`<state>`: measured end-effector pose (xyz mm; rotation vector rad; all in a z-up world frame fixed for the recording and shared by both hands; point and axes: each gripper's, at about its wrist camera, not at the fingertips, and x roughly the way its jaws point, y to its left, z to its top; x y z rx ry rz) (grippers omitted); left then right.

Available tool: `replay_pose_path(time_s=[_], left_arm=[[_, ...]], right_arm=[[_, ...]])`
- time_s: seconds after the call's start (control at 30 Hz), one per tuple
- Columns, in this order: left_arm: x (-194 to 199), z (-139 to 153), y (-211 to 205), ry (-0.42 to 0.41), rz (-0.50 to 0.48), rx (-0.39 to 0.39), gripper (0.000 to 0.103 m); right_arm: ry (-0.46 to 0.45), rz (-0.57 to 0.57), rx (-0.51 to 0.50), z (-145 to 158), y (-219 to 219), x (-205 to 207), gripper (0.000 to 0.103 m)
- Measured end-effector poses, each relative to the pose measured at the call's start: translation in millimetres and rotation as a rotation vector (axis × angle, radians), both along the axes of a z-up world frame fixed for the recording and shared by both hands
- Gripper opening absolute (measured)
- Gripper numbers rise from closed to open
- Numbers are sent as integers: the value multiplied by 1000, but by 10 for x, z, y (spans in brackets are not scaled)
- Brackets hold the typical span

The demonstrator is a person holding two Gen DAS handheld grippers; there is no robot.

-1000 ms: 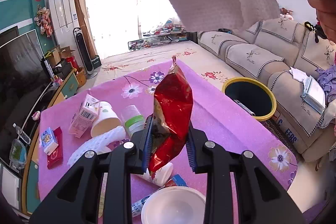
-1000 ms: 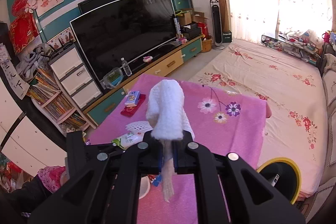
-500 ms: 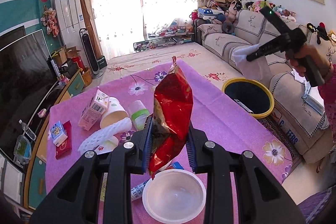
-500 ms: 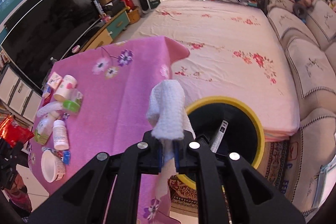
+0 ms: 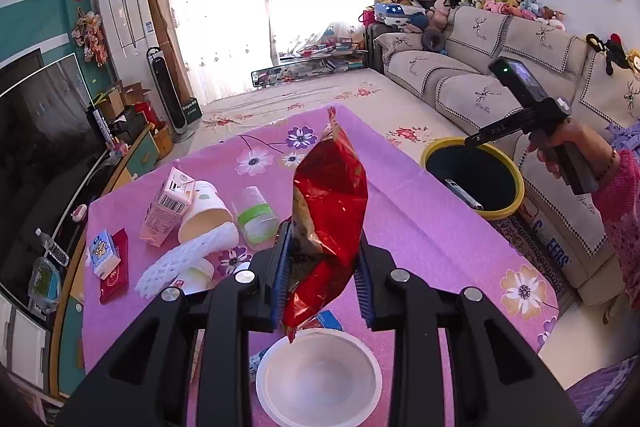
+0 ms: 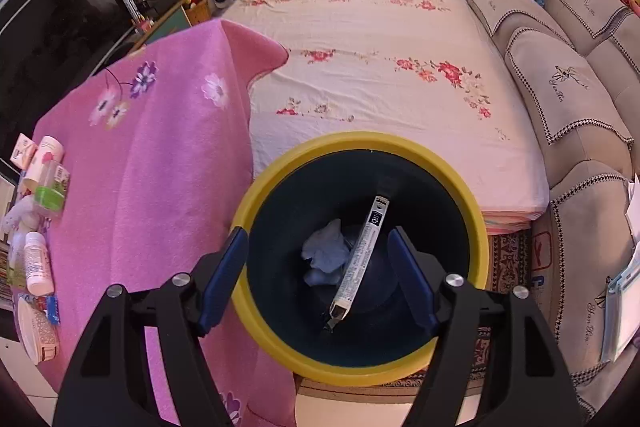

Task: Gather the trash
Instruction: 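Drop the tissue into the bin with the right gripper, then carry the red snack bag over the bin and release it with the left gripper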

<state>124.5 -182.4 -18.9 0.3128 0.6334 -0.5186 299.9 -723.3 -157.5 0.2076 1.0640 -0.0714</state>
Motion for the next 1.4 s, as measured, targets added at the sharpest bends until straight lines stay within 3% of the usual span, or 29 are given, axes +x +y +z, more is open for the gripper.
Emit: replay_pose_path(time_s=[0.1,0.2,0.43,0.67,0.9,1.4], left_arm=[[26,1,-61,1,-9,22,29],[108,10,-161,24,-14,43,29],[309,65,-692,55,-60,70,29],[482,44,-1529,85,-149,104,29],[758,-255,-2458,185,-202,164,29],[1090,-1034,-3948,253,-206,264,29]], right_arm=[[-93,25,57,158,110,-387,69],[-146,40,45,223,257,-747,71],[-177,-17,2,194,213,-1304,71],[-197,2,-43,224,174,-1617,71],[-200,32,-63,166,121,-1766,71],[-169,-51,-24,-58,-418,-1887,71]])
